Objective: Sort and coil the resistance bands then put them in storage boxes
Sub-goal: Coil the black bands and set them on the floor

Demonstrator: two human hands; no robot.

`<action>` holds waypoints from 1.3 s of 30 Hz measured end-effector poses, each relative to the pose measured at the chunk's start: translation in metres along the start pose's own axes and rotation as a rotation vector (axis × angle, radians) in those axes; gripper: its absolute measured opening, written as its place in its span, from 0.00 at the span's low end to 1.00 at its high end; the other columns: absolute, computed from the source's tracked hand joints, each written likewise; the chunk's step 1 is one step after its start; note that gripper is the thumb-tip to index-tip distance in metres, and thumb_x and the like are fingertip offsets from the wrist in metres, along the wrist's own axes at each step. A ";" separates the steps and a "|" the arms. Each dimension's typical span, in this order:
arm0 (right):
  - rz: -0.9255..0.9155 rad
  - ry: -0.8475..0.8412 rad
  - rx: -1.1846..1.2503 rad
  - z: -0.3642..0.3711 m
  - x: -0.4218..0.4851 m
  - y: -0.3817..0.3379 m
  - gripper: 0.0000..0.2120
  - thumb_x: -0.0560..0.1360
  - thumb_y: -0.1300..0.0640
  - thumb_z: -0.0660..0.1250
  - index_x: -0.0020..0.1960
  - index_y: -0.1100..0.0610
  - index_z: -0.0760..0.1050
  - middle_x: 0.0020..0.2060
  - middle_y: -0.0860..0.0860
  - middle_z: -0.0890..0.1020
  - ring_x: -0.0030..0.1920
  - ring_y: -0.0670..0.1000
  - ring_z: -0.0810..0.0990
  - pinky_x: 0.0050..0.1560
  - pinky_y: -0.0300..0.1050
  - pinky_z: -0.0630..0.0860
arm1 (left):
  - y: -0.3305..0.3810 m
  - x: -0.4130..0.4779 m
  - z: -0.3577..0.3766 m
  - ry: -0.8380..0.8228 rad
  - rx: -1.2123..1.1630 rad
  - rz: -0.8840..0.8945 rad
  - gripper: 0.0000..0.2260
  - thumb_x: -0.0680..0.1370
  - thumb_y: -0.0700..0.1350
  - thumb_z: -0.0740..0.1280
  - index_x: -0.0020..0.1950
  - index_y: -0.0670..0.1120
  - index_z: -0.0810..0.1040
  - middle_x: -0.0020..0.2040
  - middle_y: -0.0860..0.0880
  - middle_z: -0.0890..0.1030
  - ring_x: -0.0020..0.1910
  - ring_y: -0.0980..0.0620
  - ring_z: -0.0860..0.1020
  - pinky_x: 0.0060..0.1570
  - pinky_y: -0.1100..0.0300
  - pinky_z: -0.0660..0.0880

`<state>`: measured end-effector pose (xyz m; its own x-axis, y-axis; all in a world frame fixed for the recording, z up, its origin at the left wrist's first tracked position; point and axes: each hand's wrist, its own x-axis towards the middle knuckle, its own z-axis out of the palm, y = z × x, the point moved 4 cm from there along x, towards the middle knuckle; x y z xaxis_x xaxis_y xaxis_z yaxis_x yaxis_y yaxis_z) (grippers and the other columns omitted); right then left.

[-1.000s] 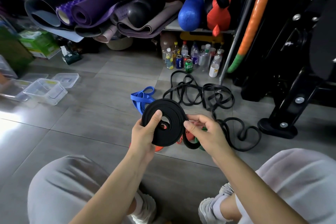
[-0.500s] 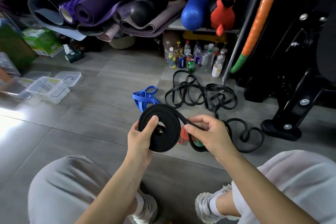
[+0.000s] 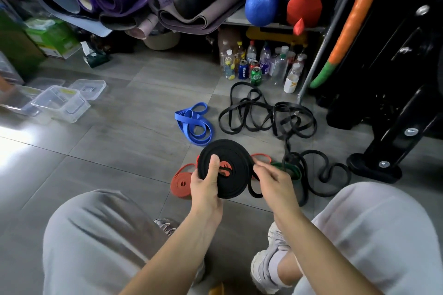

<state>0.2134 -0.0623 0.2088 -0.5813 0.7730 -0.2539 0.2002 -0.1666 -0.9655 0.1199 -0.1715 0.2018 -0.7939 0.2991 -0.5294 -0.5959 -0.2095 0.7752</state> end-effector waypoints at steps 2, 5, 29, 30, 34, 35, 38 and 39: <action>0.035 0.002 -0.125 0.001 0.009 0.009 0.08 0.75 0.56 0.63 0.47 0.57 0.80 0.48 0.53 0.81 0.52 0.50 0.78 0.56 0.46 0.74 | -0.009 0.008 -0.001 0.018 -0.004 0.008 0.22 0.74 0.48 0.70 0.63 0.40 0.72 0.56 0.41 0.81 0.56 0.43 0.79 0.59 0.47 0.75; 0.049 -0.075 -0.308 0.011 0.023 0.022 0.09 0.75 0.51 0.66 0.49 0.54 0.80 0.43 0.49 0.84 0.47 0.49 0.80 0.52 0.47 0.75 | -0.030 0.017 -0.005 0.063 -0.015 -0.016 0.19 0.76 0.46 0.68 0.63 0.40 0.71 0.57 0.40 0.80 0.57 0.42 0.79 0.61 0.44 0.74; 0.233 -0.537 -1.159 0.122 0.145 0.253 0.20 0.65 0.49 0.69 0.56 0.49 0.70 0.55 0.48 0.75 0.56 0.53 0.76 0.48 0.44 0.72 | -0.184 0.159 -0.137 0.302 0.244 -0.653 0.12 0.78 0.46 0.64 0.57 0.59 0.67 0.45 0.52 0.78 0.37 0.49 0.73 0.35 0.60 0.73; 0.225 -0.549 -1.171 0.127 0.149 0.264 0.21 0.66 0.50 0.69 0.57 0.50 0.70 0.56 0.48 0.74 0.58 0.53 0.75 0.49 0.44 0.71 | -0.190 0.166 -0.139 0.303 0.238 -0.665 0.12 0.78 0.46 0.63 0.59 0.58 0.69 0.46 0.52 0.79 0.38 0.50 0.74 0.37 0.60 0.73; 0.223 -0.581 -1.154 0.143 0.161 0.298 0.23 0.67 0.53 0.69 0.60 0.53 0.70 0.60 0.50 0.71 0.62 0.53 0.71 0.53 0.44 0.71 | -0.212 0.191 -0.151 0.358 0.267 -0.727 0.22 0.77 0.46 0.64 0.71 0.55 0.65 0.62 0.47 0.75 0.53 0.46 0.78 0.42 0.58 0.75; 0.214 -0.577 -1.152 0.145 0.164 0.304 0.23 0.66 0.54 0.69 0.60 0.54 0.71 0.60 0.50 0.70 0.62 0.53 0.70 0.53 0.44 0.71 | -0.216 0.197 -0.154 0.367 0.274 -0.737 0.23 0.77 0.46 0.63 0.71 0.55 0.65 0.65 0.45 0.72 0.56 0.44 0.77 0.43 0.57 0.76; 0.197 -0.578 -1.172 0.146 0.173 0.316 0.25 0.67 0.54 0.69 0.63 0.55 0.71 0.61 0.52 0.69 0.62 0.54 0.69 0.56 0.43 0.70 | -0.226 0.211 -0.158 0.324 0.282 -0.760 0.14 0.79 0.45 0.61 0.64 0.56 0.70 0.60 0.45 0.74 0.51 0.45 0.75 0.41 0.56 0.75; 0.195 -0.586 -1.179 0.145 0.176 0.319 0.25 0.68 0.54 0.69 0.64 0.55 0.71 0.61 0.52 0.69 0.63 0.54 0.69 0.57 0.43 0.69 | -0.228 0.214 -0.157 0.284 0.286 -0.759 0.10 0.79 0.44 0.60 0.59 0.55 0.71 0.52 0.48 0.76 0.46 0.47 0.74 0.40 0.56 0.73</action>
<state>0.0601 -0.0681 -0.1527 -0.6574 0.3713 -0.6557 0.7041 0.6128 -0.3588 0.0671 -0.2056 -0.1425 -0.2153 0.0108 -0.9765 -0.9549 0.2072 0.2129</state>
